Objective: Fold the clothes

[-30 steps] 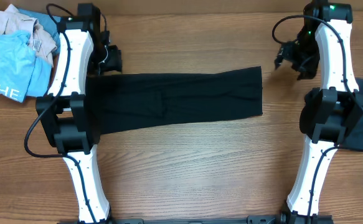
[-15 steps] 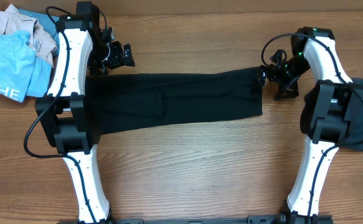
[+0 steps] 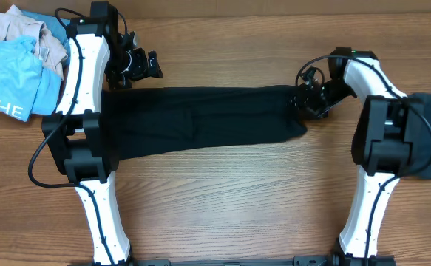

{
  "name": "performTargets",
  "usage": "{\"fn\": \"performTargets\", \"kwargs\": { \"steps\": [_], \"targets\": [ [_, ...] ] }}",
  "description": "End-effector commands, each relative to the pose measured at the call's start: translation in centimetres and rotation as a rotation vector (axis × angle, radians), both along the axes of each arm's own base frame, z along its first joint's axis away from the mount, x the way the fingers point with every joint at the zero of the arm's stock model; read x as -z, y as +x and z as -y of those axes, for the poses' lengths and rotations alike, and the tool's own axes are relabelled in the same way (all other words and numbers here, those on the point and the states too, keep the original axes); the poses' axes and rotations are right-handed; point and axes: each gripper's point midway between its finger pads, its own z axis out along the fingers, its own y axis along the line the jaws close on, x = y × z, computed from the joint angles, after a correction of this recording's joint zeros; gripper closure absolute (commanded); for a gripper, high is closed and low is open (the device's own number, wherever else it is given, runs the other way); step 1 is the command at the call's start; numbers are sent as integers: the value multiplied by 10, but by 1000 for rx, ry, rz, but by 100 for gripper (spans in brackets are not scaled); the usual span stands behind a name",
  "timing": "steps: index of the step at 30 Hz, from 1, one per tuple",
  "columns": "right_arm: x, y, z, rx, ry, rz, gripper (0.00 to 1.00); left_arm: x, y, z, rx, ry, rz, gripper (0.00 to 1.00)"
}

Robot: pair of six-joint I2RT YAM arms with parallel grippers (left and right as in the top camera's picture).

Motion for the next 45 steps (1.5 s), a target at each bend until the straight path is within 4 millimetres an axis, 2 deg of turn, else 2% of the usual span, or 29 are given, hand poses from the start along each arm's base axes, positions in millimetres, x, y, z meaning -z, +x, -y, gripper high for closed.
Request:
{"fn": "performTargets", "kwargs": {
  "steps": [1, 3, 5, 8, 11, 13, 16, 18, 23, 28, 32, 35, 37, 41, 45],
  "targets": [
    [49, -22, 16, 19, -173, -144, 96, -8, 2, 6, 6, -18, 13, 0],
    [54, -18, 39, 71, -288, -167, 96, -9, 1, 8, 8, -30, 10, 0],
    [47, -9, 65, 141, -374, -177, 96, -11, 2, 13, 22, -57, 21, 0],
    [20, 10, 109, 243, -559, -170, 96, -12, 1, 15, 36, -66, 22, 0],
    [-8, 15, 142, 338, -744, -182, 96, -11, -2, 15, 36, -66, 8, 0],
    [-29, 15, 147, 350, -835, -184, 96, -11, -4, 15, 36, -67, 1, 0],
    [-36, 11, 131, 312, -939, -181, 96, -11, -5, 15, 42, -66, -1, 0],
    [-41, 12, 100, 245, -974, -144, 96, -11, -6, 15, 42, -66, -7, 0],
    [-50, 6, 40, 115, -974, -80, 96, -10, -7, 15, 47, -65, -10, 0],
    [-48, -3, -9, 38, -907, -61, 96, -10, -7, 14, 56, -62, -7, 0],
    [-60, -4, -17, 57, -900, -40, 96, -10, -7, 14, 58, -60, -6, 0],
    [-92, 2, -20, 83, -878, 18, 96, -10, -7, 14, 58, -59, -6, 0],
    [-103, 4, -29, 66, -826, 36, 96, -10, -7, 14, 58, -59, -6, 0],
    [-102, 0, -47, 40, -777, 33, 95, -10, -7, 14, 58, -60, -7, 0],
    [-99, -5, -86, -25, -745, 88, 86, -10, -9, 14, 58, -60, -15, 0]
  ]
}}
